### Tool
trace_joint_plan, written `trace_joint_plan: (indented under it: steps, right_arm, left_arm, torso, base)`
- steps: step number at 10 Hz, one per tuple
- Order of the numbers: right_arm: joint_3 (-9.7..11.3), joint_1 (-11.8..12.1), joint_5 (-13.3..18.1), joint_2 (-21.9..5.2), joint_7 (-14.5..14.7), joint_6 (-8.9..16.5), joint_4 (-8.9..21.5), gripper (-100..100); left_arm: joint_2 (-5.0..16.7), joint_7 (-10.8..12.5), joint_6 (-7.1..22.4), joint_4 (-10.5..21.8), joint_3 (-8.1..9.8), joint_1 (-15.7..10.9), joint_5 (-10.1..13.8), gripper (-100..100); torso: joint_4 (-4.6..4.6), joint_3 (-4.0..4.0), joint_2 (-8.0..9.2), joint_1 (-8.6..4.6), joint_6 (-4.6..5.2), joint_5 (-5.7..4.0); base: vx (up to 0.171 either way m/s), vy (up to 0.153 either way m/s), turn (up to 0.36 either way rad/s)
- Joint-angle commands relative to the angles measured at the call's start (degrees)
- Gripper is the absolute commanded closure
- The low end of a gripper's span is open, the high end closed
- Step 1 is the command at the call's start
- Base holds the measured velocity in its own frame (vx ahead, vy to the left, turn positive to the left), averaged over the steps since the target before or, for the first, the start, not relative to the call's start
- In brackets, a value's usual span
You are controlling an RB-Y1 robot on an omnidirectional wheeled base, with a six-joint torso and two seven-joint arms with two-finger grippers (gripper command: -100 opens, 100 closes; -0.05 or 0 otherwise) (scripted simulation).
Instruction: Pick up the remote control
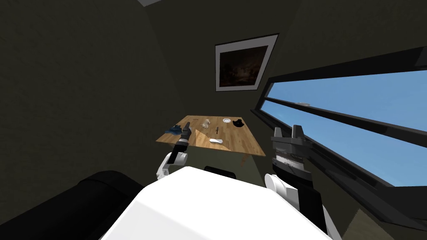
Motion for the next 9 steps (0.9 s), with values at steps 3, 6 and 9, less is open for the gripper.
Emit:
trace_joint_plan:
  steps: [3,6,9]
  right_arm:
    - [0.0,0.0,0.0,0.0,0.0,0.0,0.0,0]
    - [0.0,0.0,0.0,0.0,0.0,0.0,0.0,0]
    - [0.0,0.0,0.0,0.0,0.0,0.0,0.0,0]
  left_arm:
    - [1.4,0.9,5.6,1.4,1.41,-0.9,1.3,-100]
    - [2.0,1.5,9.2,2.6,2.26,-1.8,2.1,-100]
    - [3.3,2.9,14.5,5.5,4.03,-3.8,3.8,-100]
  torso:
    - [0.00,0.00,0.00,0.01,0.00,0.00]
    - [0.00,0.00,-0.01,0.01,-0.03,0.00]
    - [0.00,0.00,0.00,0.00,-0.03,0.00]
  base:
    - [-0.003,0.007,-0.097]
    - [-0.001,0.005,-0.076]
    - [-0.002,0.004,-0.154]
